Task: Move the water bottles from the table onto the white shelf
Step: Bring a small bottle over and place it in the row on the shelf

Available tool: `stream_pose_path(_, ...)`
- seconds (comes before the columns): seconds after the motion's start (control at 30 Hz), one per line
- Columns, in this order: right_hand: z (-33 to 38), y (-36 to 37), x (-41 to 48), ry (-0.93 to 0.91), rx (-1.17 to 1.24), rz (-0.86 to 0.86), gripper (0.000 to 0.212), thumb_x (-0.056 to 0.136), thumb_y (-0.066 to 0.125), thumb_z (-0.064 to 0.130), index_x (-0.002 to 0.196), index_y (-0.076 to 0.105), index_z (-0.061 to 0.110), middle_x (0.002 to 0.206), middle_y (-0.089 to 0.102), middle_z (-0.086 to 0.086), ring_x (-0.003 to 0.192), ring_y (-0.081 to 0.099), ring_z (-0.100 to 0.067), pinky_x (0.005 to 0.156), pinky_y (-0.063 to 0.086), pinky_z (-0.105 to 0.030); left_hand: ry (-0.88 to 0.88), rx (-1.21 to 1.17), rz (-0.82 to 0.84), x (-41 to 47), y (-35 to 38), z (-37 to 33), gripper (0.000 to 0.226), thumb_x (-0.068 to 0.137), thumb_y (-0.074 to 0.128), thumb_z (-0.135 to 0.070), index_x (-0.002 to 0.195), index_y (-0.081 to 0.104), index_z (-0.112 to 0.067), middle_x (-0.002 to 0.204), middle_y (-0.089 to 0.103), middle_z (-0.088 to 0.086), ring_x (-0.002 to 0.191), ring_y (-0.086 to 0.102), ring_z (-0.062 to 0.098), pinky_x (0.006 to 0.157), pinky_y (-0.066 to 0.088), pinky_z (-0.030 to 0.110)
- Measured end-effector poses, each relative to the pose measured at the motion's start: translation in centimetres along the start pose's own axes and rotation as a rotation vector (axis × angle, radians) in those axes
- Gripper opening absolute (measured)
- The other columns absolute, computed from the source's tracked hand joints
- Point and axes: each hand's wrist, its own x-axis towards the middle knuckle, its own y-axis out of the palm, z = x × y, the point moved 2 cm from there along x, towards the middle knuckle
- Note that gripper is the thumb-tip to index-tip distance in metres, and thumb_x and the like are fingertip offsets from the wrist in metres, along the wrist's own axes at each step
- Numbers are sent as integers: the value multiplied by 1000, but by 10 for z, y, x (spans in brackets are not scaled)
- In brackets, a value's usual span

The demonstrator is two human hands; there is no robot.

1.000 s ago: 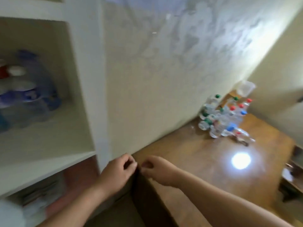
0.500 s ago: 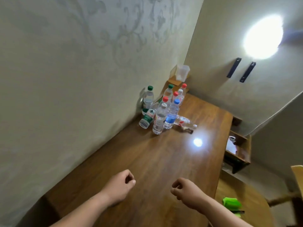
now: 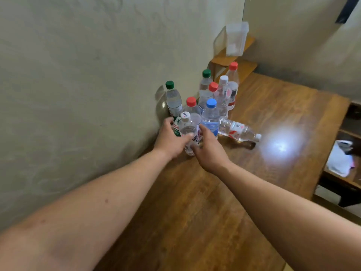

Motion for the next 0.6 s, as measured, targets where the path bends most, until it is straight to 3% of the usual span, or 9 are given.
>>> stream_pose_path(0.07,1,1,14,-8,-4,24,78,100,68,24,167,28,29,166,46,5,149,49,-17,120,46,-47,12,19,32,13,4,-3,97,83,89,-35,160,32,-21,129,53,-7,117,61,14,108,47,30)
stream_pose_path(0.17,-6,6,21,-23,33,29,74,98,66,22,164,33,30,160,52,6,144,54,-16,117,49,-48,43,22,66,21,15,0,91,82,90,-33,156,38,-25,132,64,-7,116,67,14,111,50,33)
stream_pose_path(0.33,-21,10,-2,-10,115,18,65,96,66,23,155,42,37,148,59,11,122,67,-13,105,57,-47,90,111,-22,3,20,11,56,66,87,-48,115,66,-32,108,73,-5,96,73,16,89,61,39)
stream_pose_path(0.5,-17,17,-42,-74,29,93,77,88,80,34,156,44,34,147,51,17,138,52,-8,115,49,-39,122,92,-39,-60,1,25,56,68,90,-49,115,65,-33,117,68,-8,104,69,13,94,58,36)
stream_pose_path(0.6,-5,24,-63,-131,-51,177,81,81,87,40,151,47,42,146,55,17,134,53,-8,112,52,-43,156,50,31,-91,-27,29,56,66,89,-57,113,67,-33,112,73,-12,101,72,8,94,60,38)
